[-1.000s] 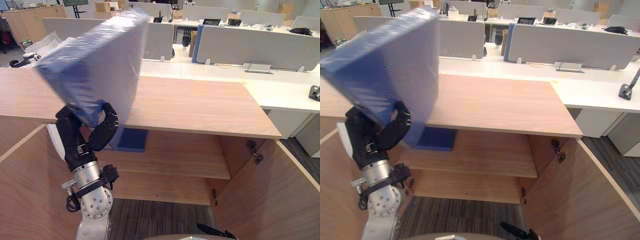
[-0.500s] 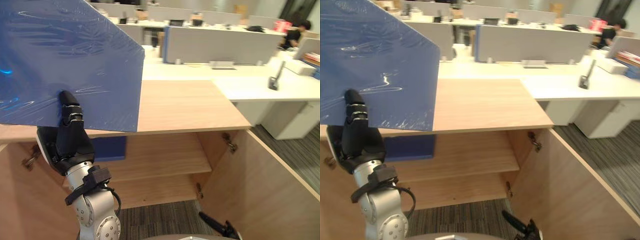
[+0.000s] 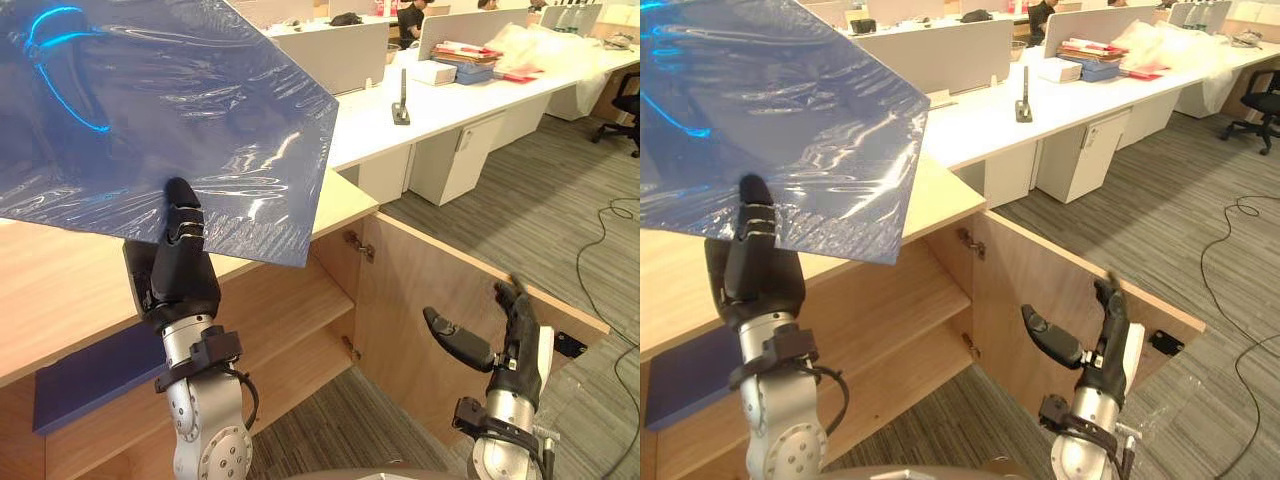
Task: Walk over to the cabinet, pick up the folder, carry it to the office cabinet, place the folder inside the office cabinet, then close the office cabinet door
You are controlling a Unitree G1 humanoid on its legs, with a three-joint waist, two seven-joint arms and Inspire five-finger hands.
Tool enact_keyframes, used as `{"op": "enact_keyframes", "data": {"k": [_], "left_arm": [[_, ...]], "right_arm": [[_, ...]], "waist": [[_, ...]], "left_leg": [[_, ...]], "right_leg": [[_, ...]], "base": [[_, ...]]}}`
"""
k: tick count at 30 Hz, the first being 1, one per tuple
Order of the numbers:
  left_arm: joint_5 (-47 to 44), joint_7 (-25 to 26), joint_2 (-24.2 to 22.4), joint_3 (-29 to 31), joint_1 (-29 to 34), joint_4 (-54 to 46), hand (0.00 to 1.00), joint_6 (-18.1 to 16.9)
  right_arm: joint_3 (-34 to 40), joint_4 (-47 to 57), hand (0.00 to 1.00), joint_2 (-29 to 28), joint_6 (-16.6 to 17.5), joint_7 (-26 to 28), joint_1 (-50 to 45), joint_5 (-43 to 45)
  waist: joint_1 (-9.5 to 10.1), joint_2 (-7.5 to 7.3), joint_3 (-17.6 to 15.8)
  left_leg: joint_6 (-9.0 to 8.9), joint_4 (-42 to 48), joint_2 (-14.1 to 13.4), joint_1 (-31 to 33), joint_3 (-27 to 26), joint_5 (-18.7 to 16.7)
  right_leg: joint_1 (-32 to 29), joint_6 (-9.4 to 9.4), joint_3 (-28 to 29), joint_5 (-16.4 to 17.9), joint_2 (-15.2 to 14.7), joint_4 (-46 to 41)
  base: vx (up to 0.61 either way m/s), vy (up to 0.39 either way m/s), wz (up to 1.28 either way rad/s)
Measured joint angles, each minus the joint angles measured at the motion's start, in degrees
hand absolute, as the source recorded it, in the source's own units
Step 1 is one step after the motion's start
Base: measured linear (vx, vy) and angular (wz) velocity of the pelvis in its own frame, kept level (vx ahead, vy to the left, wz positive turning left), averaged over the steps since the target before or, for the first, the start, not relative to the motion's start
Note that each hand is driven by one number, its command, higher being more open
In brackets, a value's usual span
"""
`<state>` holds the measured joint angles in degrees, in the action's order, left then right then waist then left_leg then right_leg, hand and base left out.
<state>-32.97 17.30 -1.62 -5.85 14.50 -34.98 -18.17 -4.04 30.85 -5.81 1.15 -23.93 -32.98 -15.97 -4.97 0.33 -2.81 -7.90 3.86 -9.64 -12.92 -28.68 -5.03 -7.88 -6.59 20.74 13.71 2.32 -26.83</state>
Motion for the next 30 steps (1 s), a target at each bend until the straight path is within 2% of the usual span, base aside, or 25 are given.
{"op": "enact_keyframes", "data": {"k": [4, 8, 9, 12, 18, 24, 30], "left_arm": [[2.7, -2.0, 4.0, 0.4, -0.3, 0.2, 0.0, 0.1], [4.5, -7.0, 8.7, 0.6, -3.4, 3.4, 0.0, 0.2], [4.7, -8.4, 9.8, 0.6, -4.6, 4.5, 0.0, 0.4], [6.8, -10.5, 12.9, 0.5, -7.1, 6.0, 0.0, 0.9], [11.7, -14.4, 21.3, 0.5, -8.6, 6.2, 0.0, 0.8], [12.2, -17.9, 25.8, 0.5, -8.6, 6.2, 0.0, 0.8], [6.8, -23.4, 29.4, 1.3, -8.6, 8.1, 0.0, 0.8]], "right_arm": [[-1.2, 5.8, 1.0, 6.4, 0.7, 0.0, 6.5, -0.3], [0.4, 6.5, 1.0, 12.3, 6.7, 2.0, 19.0, 1.3], [0.7, 6.5, 1.0, 13.3, 8.9, 3.2, 21.8, 5.2], [0.9, 5.9, 1.0, 16.0, 11.8, 5.5, 26.1, 14.2], [6.5, 2.2, 1.0, 22.2, 12.5, 11.8, 28.7, 32.1], [10.6, 0.1, 1.0, 28.0, 13.9, 14.2, 32.6, 38.8], [11.6, -4.0, 1.0, 33.2, 15.0, 20.9, 34.1, 47.4]], "waist": [[0.0, 0.79, 0.9], [0.43, 0.92, 1.7], [0.68, 0.98, 1.8], [0.69, 0.76, 2.0], [1.47, -0.33, 1.7], [1.33, -1.08, 1.5], [1.21, -2.06, 1.9]], "left_leg": [[0.09, 0.0, 0.3, -0.2, 0.1, -0.1], [0.32, 0.0, 0.7, 0.1, 2.5, -0.1], [0.66, -0.1, 1.0, 0.4, 3.5, 0.1], [1.7, -0.1, 2.1, 1.8, 6.3, 0.5], [3.32, -0.2, 4.4, 2.9, 9.2, 0.9], [4.08, -0.6, 5.4, 3.4, 9.2, 1.1], [4.4, -1.1, 5.7, 3.4, 9.2, 1.2]], "right_leg": [[0.1, 0.43, 0.3, -0.4, 0.0, -0.1], [1.2, 0.46, -0.2, -1.5, -0.7, 1.6], [1.8, 0.32, -0.8, -1.9, -1.2, 2.6], [2.8, 0.01, -2.6, -3.1, -3.2, 5.1], [5.1, -0.8, -4.6, -5.0, -6.6, 9.4], [6.0, -1.33, -4.5, -7.0, -7.9, 13.0], [6.8, -1.51, -4.6, -8.1, -8.4, 15.2]], "base": [[-0.01, -0.009, -0.02], [-0.03, 0.03, 0.13], [-0.03, 0.058, 0.29], [-0.03, 0.066, 0.38], [-0.03, 0.094, 0.26], [-0.03, 0.066, 0.01], [-0.02, 0.019, 0.0]]}}
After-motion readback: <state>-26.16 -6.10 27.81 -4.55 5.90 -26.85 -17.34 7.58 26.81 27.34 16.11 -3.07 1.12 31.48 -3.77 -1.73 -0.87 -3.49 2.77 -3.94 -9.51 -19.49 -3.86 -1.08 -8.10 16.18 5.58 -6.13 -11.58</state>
